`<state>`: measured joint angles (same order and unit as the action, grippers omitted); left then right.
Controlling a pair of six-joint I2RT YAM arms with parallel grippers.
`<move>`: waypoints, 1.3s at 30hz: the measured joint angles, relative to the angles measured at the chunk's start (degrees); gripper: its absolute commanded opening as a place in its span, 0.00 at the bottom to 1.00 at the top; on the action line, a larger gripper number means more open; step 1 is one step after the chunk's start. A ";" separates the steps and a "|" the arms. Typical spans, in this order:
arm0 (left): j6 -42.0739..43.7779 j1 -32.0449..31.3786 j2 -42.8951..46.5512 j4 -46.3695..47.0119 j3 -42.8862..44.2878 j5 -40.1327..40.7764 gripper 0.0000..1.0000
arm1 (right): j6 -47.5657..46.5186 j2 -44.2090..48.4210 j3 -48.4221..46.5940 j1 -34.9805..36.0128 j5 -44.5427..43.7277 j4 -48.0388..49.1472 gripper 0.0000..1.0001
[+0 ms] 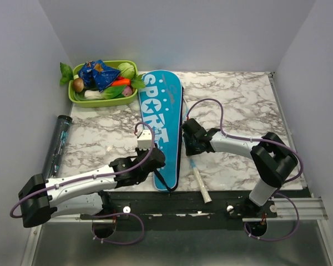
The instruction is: Pack up the badminton gear
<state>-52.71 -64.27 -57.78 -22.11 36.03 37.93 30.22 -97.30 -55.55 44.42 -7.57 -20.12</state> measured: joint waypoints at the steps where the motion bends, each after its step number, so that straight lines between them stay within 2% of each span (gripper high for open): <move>1: 0.35 0.00 -1.11 0.13 0.66 -0.20 0.38 | -0.09 -0.26 -0.24 0.09 -0.35 -0.13 0.09; 2: 0.68 0.00 -1.99 0.22 1.20 -0.33 0.38 | -0.17 -0.52 -0.42 0.11 -0.61 -0.17 0.01; 9: 2.62 -2.27 -10.01 0.13 6.93 -0.70 0.38 | -0.02 -0.63 -0.48 0.31 -2.49 -0.15 0.01; 14: 2.78 -2.89 -10.36 0.15 7.41 -0.72 0.38 | 1.62 1.64 1.77 0.79 -5.16 -0.50 0.01; 20: 3.04 -3.21 -10.19 0.15 7.48 -0.70 0.38 | 4.46 7.30 4.92 0.76 -9.86 -7.17 0.01; 27: 3.32 -3.69 -10.34 0.68 7.48 -0.72 0.39 | 5.77 12.74 4.07 0.74 -14.88 -16.41 0.01; 32: 5.42 -4.07 -11.54 3.48 7.65 -1.81 0.52 | 5.77 14.75 2.47 0.74 -15.63 -19.37 0.01; 39: 11.93 -9.11 -18.34 9.40 10.08 -2.58 0.61 | 5.79 14.99 2.38 0.74 -15.50 -19.61 0.01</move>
<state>-40.77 -73.38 -76.12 -12.71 46.11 35.35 36.01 -82.30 -53.17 45.17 -23.07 -39.72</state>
